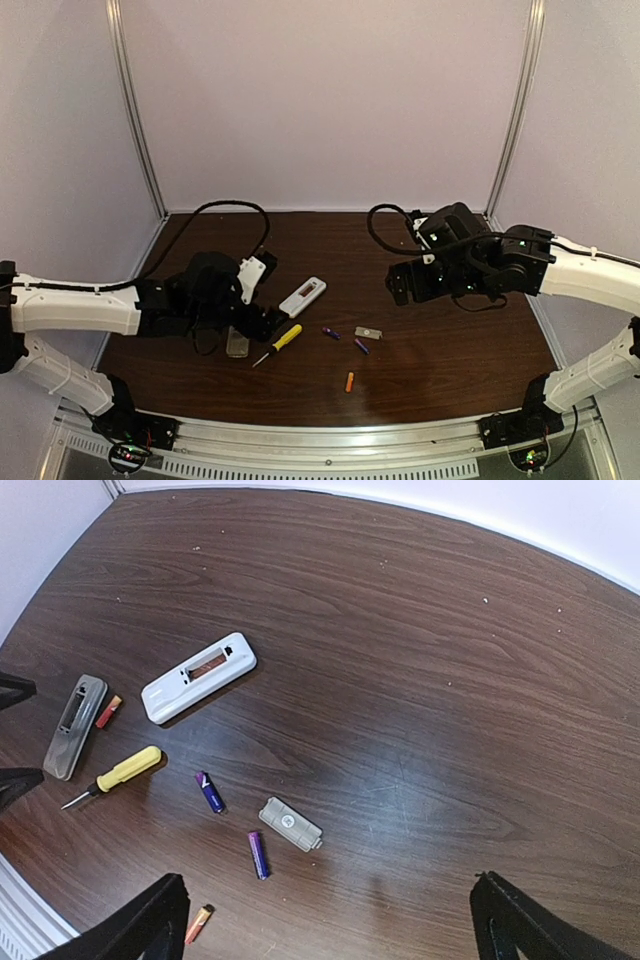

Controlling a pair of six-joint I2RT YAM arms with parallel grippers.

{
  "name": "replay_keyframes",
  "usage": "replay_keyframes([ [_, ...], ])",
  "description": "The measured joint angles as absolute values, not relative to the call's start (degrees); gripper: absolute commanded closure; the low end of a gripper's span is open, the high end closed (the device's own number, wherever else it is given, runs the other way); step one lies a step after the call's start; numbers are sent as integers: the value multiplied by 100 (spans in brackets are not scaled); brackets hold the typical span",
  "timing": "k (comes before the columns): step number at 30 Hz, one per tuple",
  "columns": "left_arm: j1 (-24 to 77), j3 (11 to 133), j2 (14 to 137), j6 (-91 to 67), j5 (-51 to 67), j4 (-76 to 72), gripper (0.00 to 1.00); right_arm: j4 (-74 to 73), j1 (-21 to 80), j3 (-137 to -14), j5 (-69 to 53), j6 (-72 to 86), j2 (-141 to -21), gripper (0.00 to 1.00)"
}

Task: Unload the batteries from the remote control
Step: Place the screwdriver at the center of the board, then reset both arms

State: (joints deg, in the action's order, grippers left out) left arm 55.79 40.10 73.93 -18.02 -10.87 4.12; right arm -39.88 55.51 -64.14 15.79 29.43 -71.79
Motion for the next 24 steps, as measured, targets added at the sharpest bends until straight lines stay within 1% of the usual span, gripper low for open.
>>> replay_keyframes([
  [3,5363,4189,7271,-1649,-1160,515,3,-4005,5551,-6414,1614,3000,-7179,0],
  [13,4198,4440,6654,-1015,-1293,845,3,-4313,5546,-6536,1791,3221,-7203,0],
  [18,3708,4440,6318,-733,-1302,1028,3,-4530,5546,-6552,1691,3264,-7181,0],
  [21,3444,4440,6134,-615,-1299,1155,3,-4539,5544,-6425,1428,3280,-6969,0],
  [24,3162,4440,5931,-504,-1306,1271,3,-4536,5546,-6080,1203,3361,-6414,0],
])
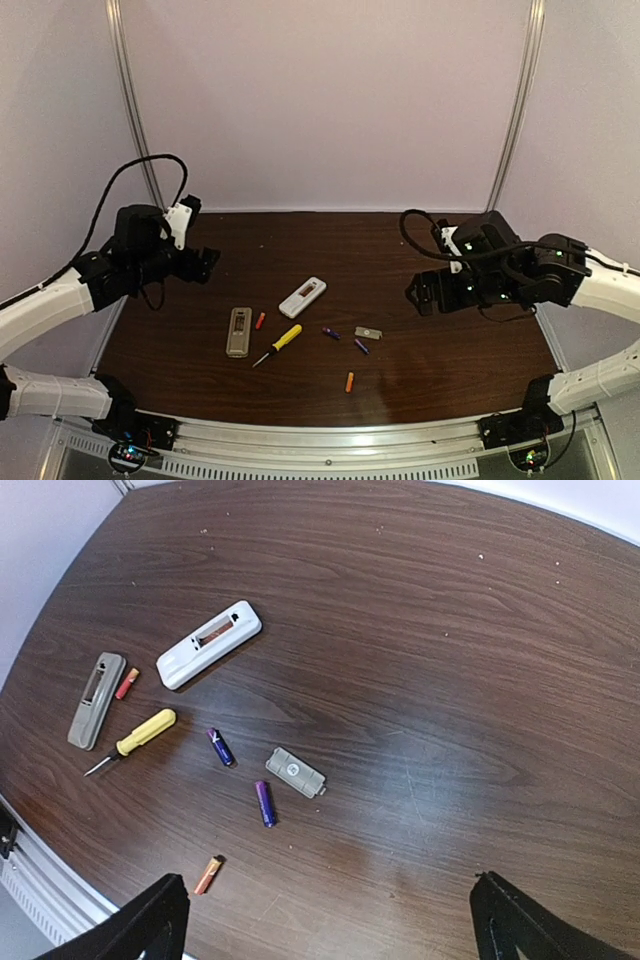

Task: Unload the batteries from the remote control
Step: Reset both arms

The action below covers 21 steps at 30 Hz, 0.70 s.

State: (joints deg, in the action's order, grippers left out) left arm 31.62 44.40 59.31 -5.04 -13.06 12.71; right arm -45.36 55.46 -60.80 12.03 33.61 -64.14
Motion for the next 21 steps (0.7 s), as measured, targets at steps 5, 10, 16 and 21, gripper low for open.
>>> replay_keyframes([
  [5,2720,4427,5496,-375,-1306,1507,2,-4574,5540,-5564,1251,3710,-5271,0],
  [10,2561,4335,5159,-349,-1332,1555,3,-4606,5524,-5328,1610,4187,-4508,0],
  [16,2558,4250,5089,-353,-1354,1732,3,-4670,5522,-5319,1955,4530,-4335,0],
  [21,2558,4250,5081,-351,-1378,1800,3,-4670,5522,-5319,2154,4659,-4344,0],
])
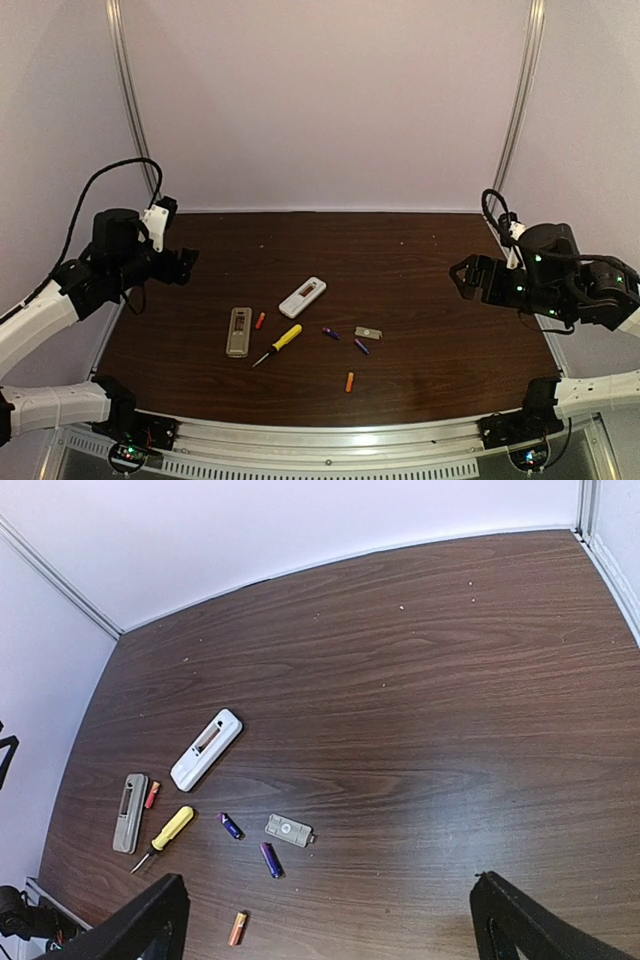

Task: Unload the batteries from the remote control
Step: Reset both arms

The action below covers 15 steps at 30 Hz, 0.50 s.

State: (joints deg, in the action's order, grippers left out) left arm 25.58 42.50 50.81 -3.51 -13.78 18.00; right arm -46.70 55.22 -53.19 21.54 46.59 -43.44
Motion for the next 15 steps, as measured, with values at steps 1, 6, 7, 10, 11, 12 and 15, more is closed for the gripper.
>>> replay_keyframes([
  [1,2558,4250,5076,-351,-1378,1809,3,-4668,5522,-5319,2185,4672,-4338,0],
  [6,2556,4250,5046,-351,-1378,1811,3,-4668,5522,-5319,2270,4696,-4331,0],
  [7,2556,4250,5037,-351,-1378,1811,3,-4670,5522,-5319,2281,4700,-4324,0],
  [10,2556,4244,4984,-355,-1376,1811,3,-4670,5522,-5319,2303,4737,-4244,0],
  [11,2556,4239,4967,-357,-1376,1811,3,-4670,5522,-5319,2307,4772,-4202,0],
  [12,2556,4228,4945,-357,-1374,1811,3,-4668,5522,-5312,2311,4799,-4154,0],
  [15,2556,4198,4912,-377,-1369,1809,2,-4654,5522,-5238,2335,4847,-3988,0],
])
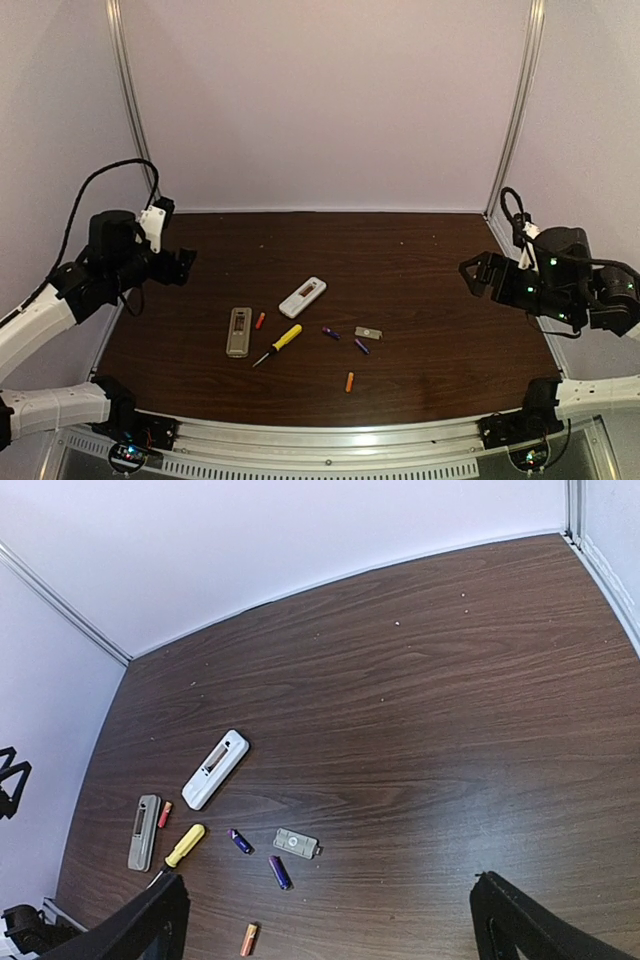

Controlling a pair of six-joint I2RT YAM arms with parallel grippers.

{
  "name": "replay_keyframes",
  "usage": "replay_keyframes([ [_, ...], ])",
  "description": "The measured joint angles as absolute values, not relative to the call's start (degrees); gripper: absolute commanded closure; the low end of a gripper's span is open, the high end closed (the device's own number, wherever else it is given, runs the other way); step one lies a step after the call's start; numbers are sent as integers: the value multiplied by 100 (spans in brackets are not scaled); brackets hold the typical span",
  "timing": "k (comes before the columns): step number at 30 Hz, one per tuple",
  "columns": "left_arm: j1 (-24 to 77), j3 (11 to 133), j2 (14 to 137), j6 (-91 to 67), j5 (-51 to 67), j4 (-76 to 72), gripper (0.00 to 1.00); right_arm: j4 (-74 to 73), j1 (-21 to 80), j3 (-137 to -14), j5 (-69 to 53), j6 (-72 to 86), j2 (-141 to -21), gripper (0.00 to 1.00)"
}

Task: Unload the batteries from the remote control
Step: Reset both arms

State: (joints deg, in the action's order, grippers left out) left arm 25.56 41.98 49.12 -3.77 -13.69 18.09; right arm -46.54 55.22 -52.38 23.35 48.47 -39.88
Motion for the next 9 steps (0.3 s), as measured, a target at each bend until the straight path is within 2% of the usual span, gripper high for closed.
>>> replay_keyframes([
  [9,2554,4069,4856,-467,-1293,1815,3,-4593,5520,-4873,2340,5006,-3579,0],
])
